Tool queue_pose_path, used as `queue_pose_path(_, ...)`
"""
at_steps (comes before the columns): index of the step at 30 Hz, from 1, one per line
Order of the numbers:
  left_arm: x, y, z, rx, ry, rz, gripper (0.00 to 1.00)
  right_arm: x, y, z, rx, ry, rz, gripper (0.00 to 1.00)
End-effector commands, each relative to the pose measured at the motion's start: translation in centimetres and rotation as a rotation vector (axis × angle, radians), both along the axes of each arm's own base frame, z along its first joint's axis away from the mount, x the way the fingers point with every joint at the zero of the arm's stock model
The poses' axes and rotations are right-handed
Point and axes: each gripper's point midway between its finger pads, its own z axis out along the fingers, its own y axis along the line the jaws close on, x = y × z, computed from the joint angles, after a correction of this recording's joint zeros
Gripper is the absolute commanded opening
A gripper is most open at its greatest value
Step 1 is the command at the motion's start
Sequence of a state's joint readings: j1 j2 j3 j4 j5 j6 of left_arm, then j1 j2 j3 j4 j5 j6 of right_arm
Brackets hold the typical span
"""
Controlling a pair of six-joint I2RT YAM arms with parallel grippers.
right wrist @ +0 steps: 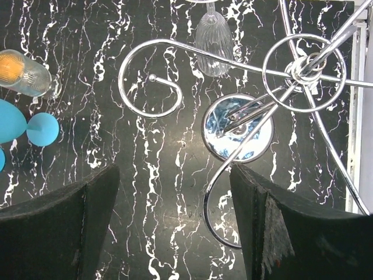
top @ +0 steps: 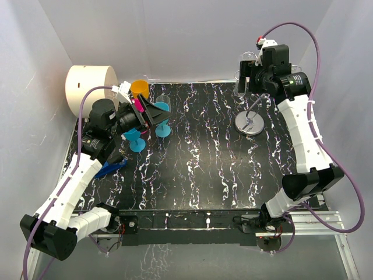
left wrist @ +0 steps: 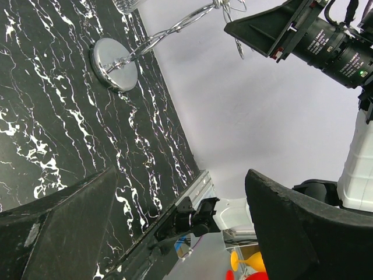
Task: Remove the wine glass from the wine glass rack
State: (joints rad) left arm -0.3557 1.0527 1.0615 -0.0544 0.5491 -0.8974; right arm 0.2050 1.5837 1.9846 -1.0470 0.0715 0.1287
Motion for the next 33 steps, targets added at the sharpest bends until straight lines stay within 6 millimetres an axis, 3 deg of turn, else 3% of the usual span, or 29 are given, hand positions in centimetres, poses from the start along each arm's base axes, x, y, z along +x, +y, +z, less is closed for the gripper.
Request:
queue_pose_path(1,-0.9,-0.2,0.4,-0.01,-0.017,-0.035,0.89,0.7,0.1,3.2,0.054,-0.088,-0.025,0.75)
queue_pose_path(7,-1.1,0.0,0.4,-0.007,-0.021,-0.029,0.89,3.1,0.2,7.7,0.207,-0.28,-0.134,0.75)
queue_pose_path(13,-1.4,0.2,0.4,0.008,-0.029,-0.029,0.9,4.6,0.2,10.1,0.333,-0.431,-0.198,0.73)
queue_pose_path(19,-1.4,0.2,0.1,0.017,-0.026,-0.03,0.9,6.2,-1.7,9.6,0.441,-0.442,-0.415,0.74)
queue_pose_path(25,-1.5,0.1,0.0,0.011,-0.03,-0.036,0.91,7.7,-1.8,8.0,0.542,-0.398,-0.525,0.67)
queue_pose_path(33,-2.0,0.3,0.2,0.01,-0.046,-0.041,0.91,9.3,-2.1,7.1,0.604,-0.42,-0.603,0.52)
